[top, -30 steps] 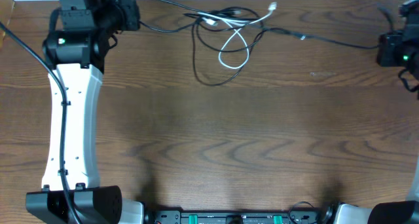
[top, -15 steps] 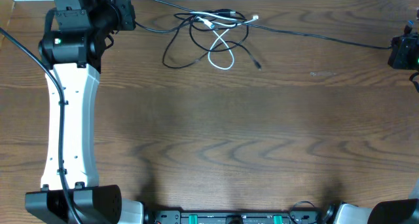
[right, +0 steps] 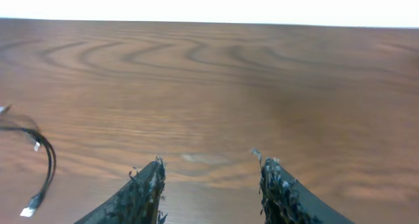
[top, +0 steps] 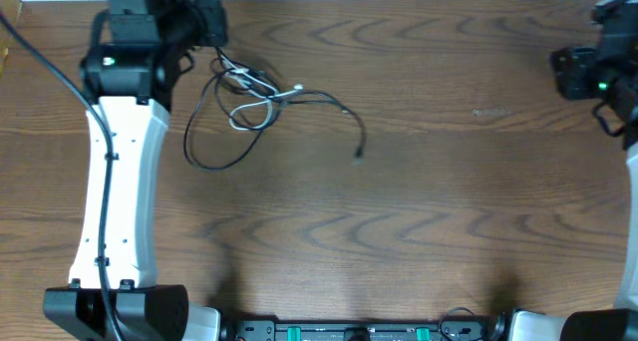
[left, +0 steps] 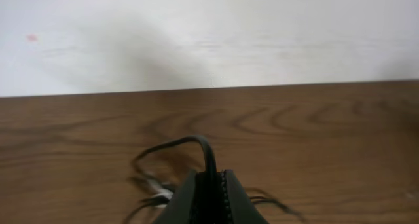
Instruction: Untangle cables
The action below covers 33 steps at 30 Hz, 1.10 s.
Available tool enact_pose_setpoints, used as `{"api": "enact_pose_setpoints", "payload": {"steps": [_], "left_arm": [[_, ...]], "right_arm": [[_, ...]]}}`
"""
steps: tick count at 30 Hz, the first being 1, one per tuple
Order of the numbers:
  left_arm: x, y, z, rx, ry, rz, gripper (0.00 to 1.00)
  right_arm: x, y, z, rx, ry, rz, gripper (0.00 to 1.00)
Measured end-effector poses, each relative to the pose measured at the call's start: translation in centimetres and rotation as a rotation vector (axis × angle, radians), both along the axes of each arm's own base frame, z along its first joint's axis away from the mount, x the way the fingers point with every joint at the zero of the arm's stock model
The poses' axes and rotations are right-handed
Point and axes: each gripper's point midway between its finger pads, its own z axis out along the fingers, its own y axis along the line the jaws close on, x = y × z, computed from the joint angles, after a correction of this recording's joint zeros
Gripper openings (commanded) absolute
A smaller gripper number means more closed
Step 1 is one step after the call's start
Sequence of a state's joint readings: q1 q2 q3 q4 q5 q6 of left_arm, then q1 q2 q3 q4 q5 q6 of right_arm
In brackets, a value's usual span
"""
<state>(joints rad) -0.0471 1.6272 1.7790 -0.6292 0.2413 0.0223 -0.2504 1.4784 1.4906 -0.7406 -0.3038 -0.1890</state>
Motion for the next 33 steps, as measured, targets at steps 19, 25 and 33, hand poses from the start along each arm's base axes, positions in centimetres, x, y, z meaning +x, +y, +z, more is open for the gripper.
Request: {"api": "enact_pose_setpoints", "payload": {"steps": [19, 25, 33], "left_arm": [[-5.9, -18.0, -0.1, 0.007, 0.003, -0.402, 0.08], [-7.7, -20.7, -0.3, 0.006, 0.010, -0.479, 0.08], [-11.3, -25.4, -0.3, 0.017, 0.004, -0.621, 0.08]], "right_arm": [[1.3, 5.4, -2.3, -0.014, 0.052, 0.132, 0.42], [1.3, 5.2, -2.3, -0.022, 0.052, 0.126, 0.42], [1.3, 4.8, -2.3, -0.030, 0.051, 0.123, 0.41]]}}
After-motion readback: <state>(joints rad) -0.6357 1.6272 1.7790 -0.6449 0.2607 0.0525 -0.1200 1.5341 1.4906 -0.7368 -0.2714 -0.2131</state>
